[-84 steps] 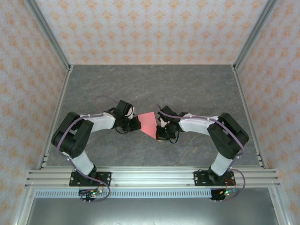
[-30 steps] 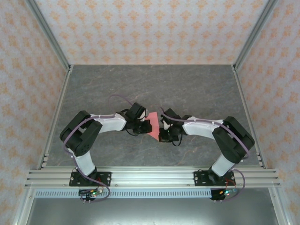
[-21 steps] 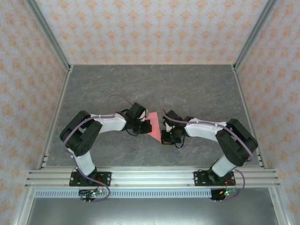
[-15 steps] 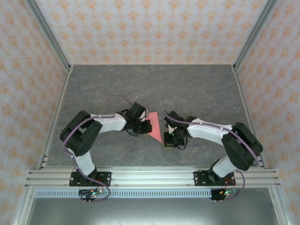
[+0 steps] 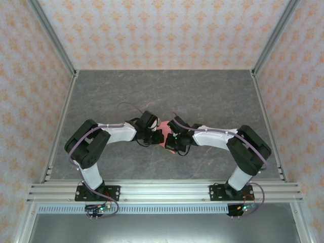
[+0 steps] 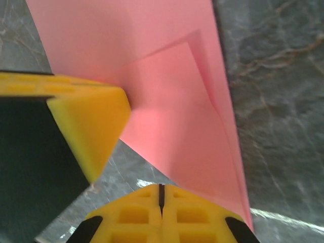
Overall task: Fold a paper plane with a square sheet of paper (fold left side to right side)
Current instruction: Third fold the triangle at the center of the table.
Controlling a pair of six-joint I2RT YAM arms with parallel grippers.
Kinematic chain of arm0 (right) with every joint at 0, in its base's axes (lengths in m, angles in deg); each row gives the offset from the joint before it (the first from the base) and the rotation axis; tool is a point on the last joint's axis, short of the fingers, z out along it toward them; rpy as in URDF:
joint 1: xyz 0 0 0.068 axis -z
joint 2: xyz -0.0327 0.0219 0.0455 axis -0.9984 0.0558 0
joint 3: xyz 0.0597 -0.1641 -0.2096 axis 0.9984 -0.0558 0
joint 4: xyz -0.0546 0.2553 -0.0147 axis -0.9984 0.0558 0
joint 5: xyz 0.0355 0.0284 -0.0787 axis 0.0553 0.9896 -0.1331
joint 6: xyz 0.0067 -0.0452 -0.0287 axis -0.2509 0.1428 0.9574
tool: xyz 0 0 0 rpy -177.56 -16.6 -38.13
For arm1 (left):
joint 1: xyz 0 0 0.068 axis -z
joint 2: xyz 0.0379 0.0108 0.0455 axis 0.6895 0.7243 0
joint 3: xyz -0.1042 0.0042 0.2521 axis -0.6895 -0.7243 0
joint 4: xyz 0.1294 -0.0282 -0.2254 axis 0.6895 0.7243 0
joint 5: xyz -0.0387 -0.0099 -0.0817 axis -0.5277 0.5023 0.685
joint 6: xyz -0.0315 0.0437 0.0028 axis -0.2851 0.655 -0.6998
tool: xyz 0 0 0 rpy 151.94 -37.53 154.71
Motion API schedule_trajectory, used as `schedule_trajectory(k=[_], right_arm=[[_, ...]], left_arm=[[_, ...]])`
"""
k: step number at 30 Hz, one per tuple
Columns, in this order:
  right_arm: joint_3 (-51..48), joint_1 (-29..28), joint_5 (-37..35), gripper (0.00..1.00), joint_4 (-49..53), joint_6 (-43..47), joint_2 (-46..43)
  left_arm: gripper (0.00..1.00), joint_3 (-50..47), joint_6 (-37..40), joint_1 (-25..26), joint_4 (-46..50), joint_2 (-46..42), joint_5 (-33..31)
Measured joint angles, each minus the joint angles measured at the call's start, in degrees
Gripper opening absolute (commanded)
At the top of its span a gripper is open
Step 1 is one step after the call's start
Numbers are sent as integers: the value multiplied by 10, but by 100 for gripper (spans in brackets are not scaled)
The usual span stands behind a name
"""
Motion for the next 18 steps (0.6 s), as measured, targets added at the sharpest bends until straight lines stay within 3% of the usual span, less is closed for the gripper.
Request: schedule_trajectory(k=[12, 18], right_arm=[[5, -8, -17, 0, -17, -42, 20], [-39, -9, -20, 0, -70, -68, 5]], left_arm=[[8, 0, -1, 0, -1, 0, -1], [8, 0, -1, 0, -1, 0, -1]])
